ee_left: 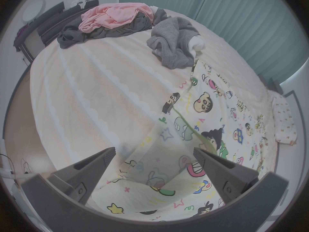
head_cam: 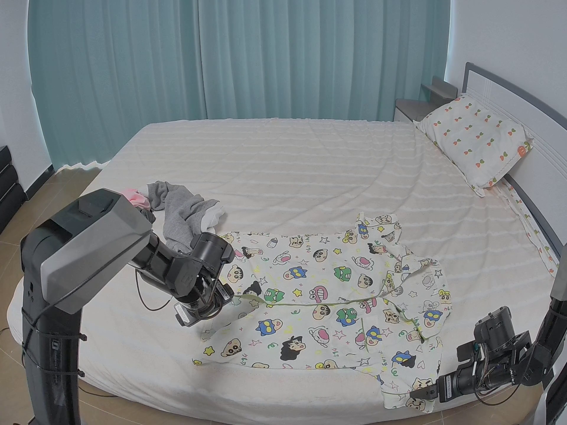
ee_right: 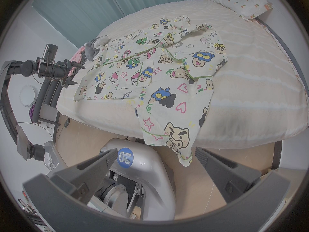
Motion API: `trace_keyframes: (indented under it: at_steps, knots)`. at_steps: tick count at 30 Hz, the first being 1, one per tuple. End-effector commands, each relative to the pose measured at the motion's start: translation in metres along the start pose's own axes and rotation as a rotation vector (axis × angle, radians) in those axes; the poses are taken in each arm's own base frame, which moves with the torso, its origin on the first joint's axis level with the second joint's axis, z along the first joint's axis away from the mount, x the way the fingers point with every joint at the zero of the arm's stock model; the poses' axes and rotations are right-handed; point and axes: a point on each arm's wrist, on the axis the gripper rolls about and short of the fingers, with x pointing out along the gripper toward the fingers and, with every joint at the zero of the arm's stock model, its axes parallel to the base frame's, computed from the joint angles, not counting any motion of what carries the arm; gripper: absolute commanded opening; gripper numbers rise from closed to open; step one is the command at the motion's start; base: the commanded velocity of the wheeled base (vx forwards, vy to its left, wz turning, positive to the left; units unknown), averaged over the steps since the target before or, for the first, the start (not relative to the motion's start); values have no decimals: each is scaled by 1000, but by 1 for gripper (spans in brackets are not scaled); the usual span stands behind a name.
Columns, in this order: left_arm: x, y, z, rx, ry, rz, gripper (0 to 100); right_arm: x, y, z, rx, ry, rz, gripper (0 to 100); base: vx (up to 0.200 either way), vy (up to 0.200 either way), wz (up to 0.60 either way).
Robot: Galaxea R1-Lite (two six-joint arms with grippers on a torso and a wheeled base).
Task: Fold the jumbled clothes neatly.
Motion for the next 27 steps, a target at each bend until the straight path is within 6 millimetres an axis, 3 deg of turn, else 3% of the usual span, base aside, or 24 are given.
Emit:
trace_keyframes:
  at_steps: [1,25,26,27]
  knots:
    - [13,-11,-8,33,23,28,100,-1,-1,-4,2,13,-3,100,0,0,0]
    - [16,-24,-36,200,20,53,100,-2,-1,-4,2,10,-5,100,0,0,0]
    - [15,-24,-37,202,20,53,0,-2,-1,-4,2,10,-5,100,0,0,0]
    - [16,-25,-37,203,21,52,0,-2,-1,-4,3,9,-6,100,0,0,0]
